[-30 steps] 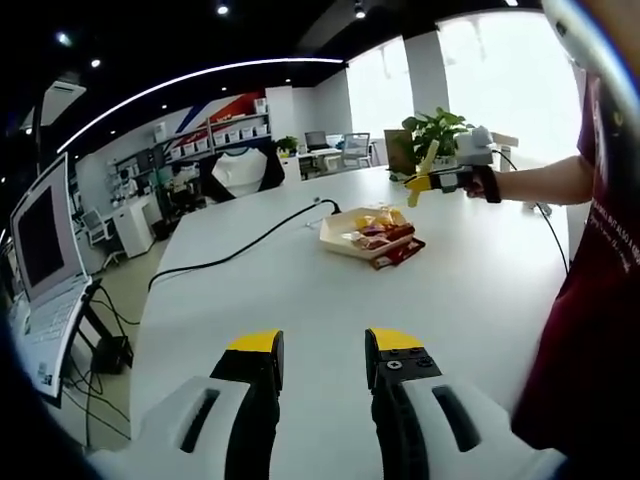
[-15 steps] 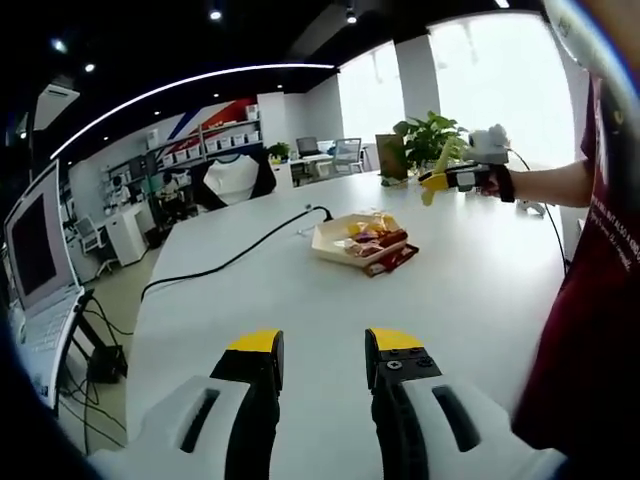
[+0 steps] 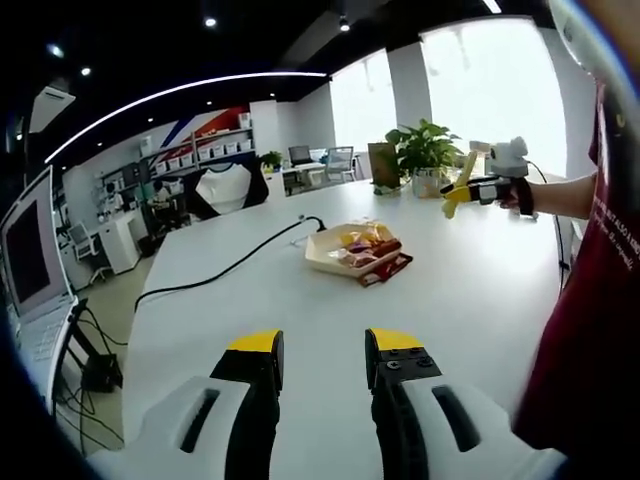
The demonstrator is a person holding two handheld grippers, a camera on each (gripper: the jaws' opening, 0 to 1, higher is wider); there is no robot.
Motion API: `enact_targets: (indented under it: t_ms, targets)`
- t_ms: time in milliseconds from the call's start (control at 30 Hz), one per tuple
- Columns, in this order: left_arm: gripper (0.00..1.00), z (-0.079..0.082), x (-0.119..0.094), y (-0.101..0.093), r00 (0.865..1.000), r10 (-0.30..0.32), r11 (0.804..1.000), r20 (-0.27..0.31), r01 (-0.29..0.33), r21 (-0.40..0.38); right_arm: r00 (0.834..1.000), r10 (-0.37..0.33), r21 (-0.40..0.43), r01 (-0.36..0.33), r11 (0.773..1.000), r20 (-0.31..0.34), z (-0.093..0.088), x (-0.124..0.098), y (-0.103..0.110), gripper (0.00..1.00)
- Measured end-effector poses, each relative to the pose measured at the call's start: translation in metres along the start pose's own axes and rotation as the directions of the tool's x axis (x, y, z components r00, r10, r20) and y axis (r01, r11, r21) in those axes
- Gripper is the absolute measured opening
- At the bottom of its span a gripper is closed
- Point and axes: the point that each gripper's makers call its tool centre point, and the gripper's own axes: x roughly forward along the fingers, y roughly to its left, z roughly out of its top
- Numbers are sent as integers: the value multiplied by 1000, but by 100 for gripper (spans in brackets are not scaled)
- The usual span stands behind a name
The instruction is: Place the target food into the container with the food tongs after gripping and lifting it, then release it inside without dropping or visibly crushing the food.
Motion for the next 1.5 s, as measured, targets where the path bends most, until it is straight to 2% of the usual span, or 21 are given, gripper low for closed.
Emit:
enact_targets:
  t_ms: [200, 267, 300, 333, 400, 600, 833, 933, 1200, 1333, 1500]
  targets:
    - [35, 1, -2, 2, 1000, -3, 1000, 5, 3, 3, 1000, 5, 1, -5, 1000, -9, -6, -5, 7, 26]
    - [34, 0, -2, 2, 1000, -4, 1000, 3, 4, 5, 999, 40, -13, -40, 999, -5, -5, -4, 13, 26]
    - [34, 0, -2, 2, 1000, -5, 1000, 2, 5, 5, 996, 92, -6, -92, 996, 6, -3, -2, 23, 26]
    - [34, -1, -2, 2, 1000, -5, 1000, 1, 5, 5, 994, 108, 0, -108, 994, 14, -2, -1, 26, 26]
    - [34, -2, -3, 2, 1000, -6, 1000, -2, 6, 5, 987, 162, -32, -161, 986, 6, -1, 1, 34, 26]
    - [34, -6, -3, 3, 1000, -2, 1000, -15, 2, 3, 965, 261, -105, -262, 959, -14, 5, 14, 52, 25]
    - [34, -10, -4, 5, 1000, 6, 1000, -31, -6, -3, 945, 322, -154, -326, 933, -49, 6, 37, 61, 25]
    - [34, -12, -5, 6, 999, 11, 1000, -37, -11, -8, 933, 356, -137, -360, 923, -52, 5, 48, 66, 25]
    - [34, -23, -11, 11, 998, 37, 999, -56, -39, -36, 906, 408, -169, -423, 890, -115, -9, 70, 77, 25]
    - [34, -31, -14, 11, 996, 50, 997, -67, -54, -56, 887, 433, -186, -458, 869, -161, -18, 79, 82, 25]
    - [34, -37, -15, 11, 995, 58, 995, -77, -64, -70, 874, 446, -182, -478, 859, -192, -25, 90, 82, 25]
